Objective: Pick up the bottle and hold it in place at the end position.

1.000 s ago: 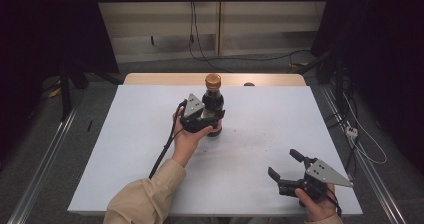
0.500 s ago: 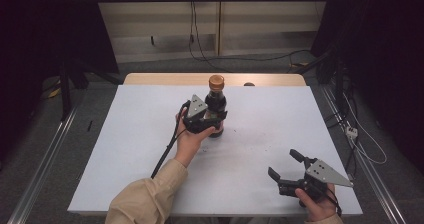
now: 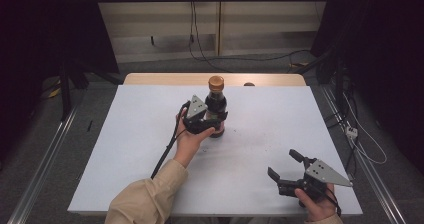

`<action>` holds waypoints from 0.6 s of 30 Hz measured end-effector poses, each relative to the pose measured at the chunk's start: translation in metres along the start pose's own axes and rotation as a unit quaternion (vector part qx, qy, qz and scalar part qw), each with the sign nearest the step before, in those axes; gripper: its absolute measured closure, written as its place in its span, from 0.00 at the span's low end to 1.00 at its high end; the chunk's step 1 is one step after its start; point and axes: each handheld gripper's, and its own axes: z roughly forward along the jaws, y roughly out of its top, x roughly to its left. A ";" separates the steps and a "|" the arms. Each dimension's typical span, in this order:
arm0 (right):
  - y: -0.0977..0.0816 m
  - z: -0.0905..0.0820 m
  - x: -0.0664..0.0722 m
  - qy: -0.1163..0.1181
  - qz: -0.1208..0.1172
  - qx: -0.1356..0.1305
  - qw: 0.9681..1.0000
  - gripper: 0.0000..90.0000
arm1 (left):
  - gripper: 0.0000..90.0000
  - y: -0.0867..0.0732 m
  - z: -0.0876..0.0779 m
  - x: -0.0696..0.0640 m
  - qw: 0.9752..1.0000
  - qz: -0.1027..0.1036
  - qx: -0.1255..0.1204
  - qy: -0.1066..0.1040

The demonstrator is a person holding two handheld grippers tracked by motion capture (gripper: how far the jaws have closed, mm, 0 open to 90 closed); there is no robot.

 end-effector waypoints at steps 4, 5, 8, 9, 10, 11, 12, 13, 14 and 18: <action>0.000 0.002 0.001 0.001 -0.006 0.003 1.000 0.04 | 0.34 -0.001 -0.001 0.004 1.000 0.003 -0.003 -0.008; 0.000 0.003 0.001 0.004 -0.006 0.003 1.000 0.04 | 0.34 -0.001 -0.001 0.004 1.000 0.004 -0.003 -0.011; 0.001 0.006 0.000 0.005 -0.010 0.008 1.000 0.04 | 0.34 -0.001 -0.001 0.006 1.000 0.011 -0.001 -0.016; 0.001 0.007 0.001 0.004 -0.006 0.009 1.000 0.04 | 0.34 -0.001 -0.001 0.006 1.000 0.010 -0.002 -0.017; 0.001 0.008 0.001 0.003 -0.007 0.010 1.000 0.04 | 0.34 -0.001 -0.001 0.006 1.000 0.010 -0.001 -0.017; 0.001 0.009 0.000 0.002 -0.011 0.012 1.000 0.04 | 0.34 -0.001 -0.002 0.006 1.000 0.012 0.001 -0.017; 0.002 0.011 0.001 0.003 -0.010 0.014 1.000 0.04 | 0.34 -0.001 -0.002 0.006 1.000 0.012 0.001 -0.017; 0.002 0.013 0.000 0.003 -0.010 0.016 1.000 0.04 | 0.34 0.000 -0.002 0.006 1.000 0.012 0.001 -0.016; 0.002 0.014 0.000 0.004 -0.008 0.018 1.000 0.04 | 0.34 0.000 -0.002 0.005 1.000 0.011 0.001 -0.016; 0.005 0.020 0.000 0.001 -0.009 0.028 1.000 0.04 | 0.34 -0.001 -0.001 0.006 1.000 0.011 0.000 -0.016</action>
